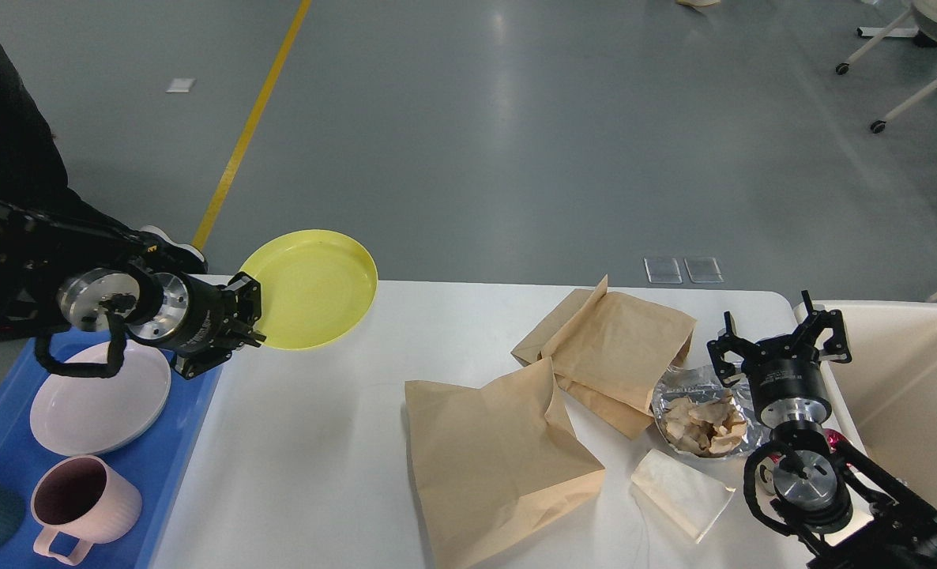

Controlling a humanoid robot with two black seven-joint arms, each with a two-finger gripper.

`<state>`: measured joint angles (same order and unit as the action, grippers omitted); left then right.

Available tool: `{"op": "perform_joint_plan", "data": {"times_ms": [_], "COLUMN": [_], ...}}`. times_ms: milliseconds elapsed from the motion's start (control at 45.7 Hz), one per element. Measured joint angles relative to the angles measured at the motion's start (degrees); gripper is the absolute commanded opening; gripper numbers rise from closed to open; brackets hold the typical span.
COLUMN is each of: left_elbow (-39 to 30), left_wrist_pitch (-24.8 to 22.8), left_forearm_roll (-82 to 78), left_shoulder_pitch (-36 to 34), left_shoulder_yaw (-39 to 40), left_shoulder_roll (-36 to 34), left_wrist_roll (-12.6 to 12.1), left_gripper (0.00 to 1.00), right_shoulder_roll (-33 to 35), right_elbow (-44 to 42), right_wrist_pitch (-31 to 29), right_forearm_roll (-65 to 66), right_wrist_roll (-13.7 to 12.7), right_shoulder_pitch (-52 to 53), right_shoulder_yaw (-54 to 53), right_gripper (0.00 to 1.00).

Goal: Tidy desktop
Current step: 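Lift the yellow plate and carry it onto the blue tray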

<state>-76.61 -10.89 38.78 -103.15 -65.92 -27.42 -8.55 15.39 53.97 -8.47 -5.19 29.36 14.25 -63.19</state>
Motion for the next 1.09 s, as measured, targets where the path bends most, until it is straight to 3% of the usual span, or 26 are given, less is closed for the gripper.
{"op": "perform_joint_plan", "data": {"times_ms": [219,372,503,656,810,963,1094], "left_elbow": [-14.5,-17.1,-17.2,-14.7,-11.4,-3.2,5.3], "left_wrist_pitch": [-5.3,-12.4,-15.6,-16.3,-16.4,-16.5,-16.8], "left_forearm_roll": [2.0,2.6,2.6,2.5,2.3,1.0,-3.5], "left_shoulder_pitch": [-20.2,-29.6,-32.9,-31.8,-26.1,-16.4,-7.4], "left_shoulder_yaw": [-10.1,-15.3,-18.9,-24.1,-29.0,-29.6,-25.4], "left_shoulder_roll": [2.4,4.9,5.4,4.1,-1.9,-11.8,-19.5], "left_wrist_roll": [0.0,-0.4,-1.3,-1.5,-1.1,-1.2,-1.5], "left_gripper": [0.0,0.0,0.0,0.0,0.0,0.0,0.0], "right_shoulder_roll": [0.0,0.0,0.0,0.0,0.0,0.0,0.0], "right_elbow": [0.0,0.0,0.0,0.1,0.1,0.1,0.1], "right_wrist_pitch": [0.0,0.0,0.0,0.0,0.0,0.0,0.0], "right_forearm_roll": [0.0,0.0,0.0,0.0,0.0,0.0,0.0], "right_wrist_roll": [0.0,0.0,0.0,0.0,0.0,0.0,0.0], "right_shoulder_pitch": [-0.1,-0.1,-0.1,-0.1,-0.1,-0.1,-0.1], "right_shoulder_yaw": [0.0,0.0,0.0,0.0,0.0,0.0,0.0], "right_gripper": [1.0,1.0,1.0,1.0,1.0,1.0,1.0]}}
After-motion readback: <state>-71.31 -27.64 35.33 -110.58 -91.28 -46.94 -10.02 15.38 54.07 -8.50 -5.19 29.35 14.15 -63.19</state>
